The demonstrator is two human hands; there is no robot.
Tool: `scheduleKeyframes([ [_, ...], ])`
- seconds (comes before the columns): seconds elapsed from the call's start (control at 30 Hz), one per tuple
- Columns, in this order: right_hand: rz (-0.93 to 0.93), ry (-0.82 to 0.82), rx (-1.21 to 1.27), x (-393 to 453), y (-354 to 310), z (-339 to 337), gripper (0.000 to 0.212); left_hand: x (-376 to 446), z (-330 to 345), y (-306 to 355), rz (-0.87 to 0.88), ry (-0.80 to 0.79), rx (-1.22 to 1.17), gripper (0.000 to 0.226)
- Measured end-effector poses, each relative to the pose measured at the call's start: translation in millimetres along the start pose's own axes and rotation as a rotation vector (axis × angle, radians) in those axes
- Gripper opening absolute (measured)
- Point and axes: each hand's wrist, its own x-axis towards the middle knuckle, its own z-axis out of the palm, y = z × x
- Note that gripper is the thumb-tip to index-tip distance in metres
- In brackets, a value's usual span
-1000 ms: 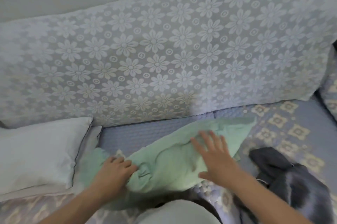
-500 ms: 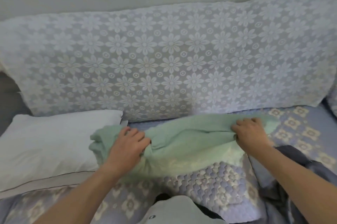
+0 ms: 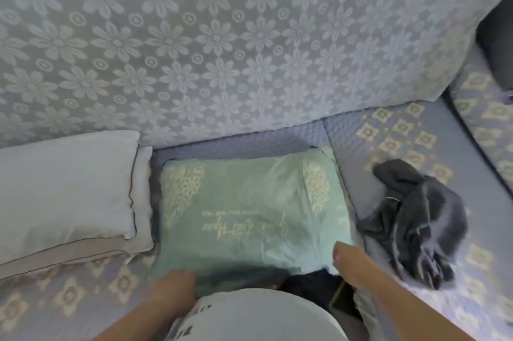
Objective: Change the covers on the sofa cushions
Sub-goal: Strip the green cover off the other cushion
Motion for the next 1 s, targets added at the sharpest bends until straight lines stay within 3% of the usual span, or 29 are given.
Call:
scheduleKeyframes([
  [0.07, 0.044, 0.007, 0.108, 12, 5, -6, 0.007, 8, -15, -1, -0.008, -0.019, -0.043, 0.02],
  [0.13, 0.051, 0.027, 0.155, 29, 15, -13, 0.006, 17, -33, 1, -0.038, 0.008, -0.144, 0.025],
  [0.23, 0.037, 0.01, 0.267, 60, 18, -24, 0.027, 21, -62, 14, -0.107, 0.095, -0.302, 0.02],
  [0.33, 0.072, -0.07, 0.71, 81, 1, -32, 0.051, 20, -83, 45, -0.129, 0.149, -0.463, 0.015],
  [0.43, 0.082, -0.182, 1.038, 77, -42, -33, 0.045, 7, -101, 90, -0.075, 0.185, -0.652, 0.015],
  [0.5, -0.042, -0.185, 1.05, 65, -80, -25, 0.045, -2, -113, 118, -0.045, 0.168, -0.812, 0.014],
  [0.6, -0.322, -0.051, 0.854, 24, -125, -24, 0.041, -2, -141, 150, -0.052, 0.227, -0.966, 0.015],
  [0.67, -0.498, -0.011, 0.723, -7, -132, -31, 0.043, 1, -161, 159, -0.065, 0.318, -0.905, 0.031],
  [0.73, -0.657, -0.045, 0.638, -35, -132, -41, 0.032, 1, -178, 161, -0.066, 0.339, -0.691, 0.046],
  [0.8, -0.736, -0.075, 0.577, -59, -138, -50, 0.014, -7, -192, 156, -0.069, 0.324, -0.404, 0.039],
  [0.87, -0.726, -0.04, 0.525, -75, -145, -52, 0.015, -22, -201, 148, -0.091, 0.359, -0.209, 0.029],
  [0.93, -0.61, 0.013, 0.51, -64, -141, -48, 0.025, -22, -207, 142, -0.117, 0.38, -0.213, 0.028],
  [1.0, -0.45, 0.334, 0.469, -63, -140, -44, 0.028, -35, -215, 131, -0.072, 0.412, -0.229, 0.027],
])
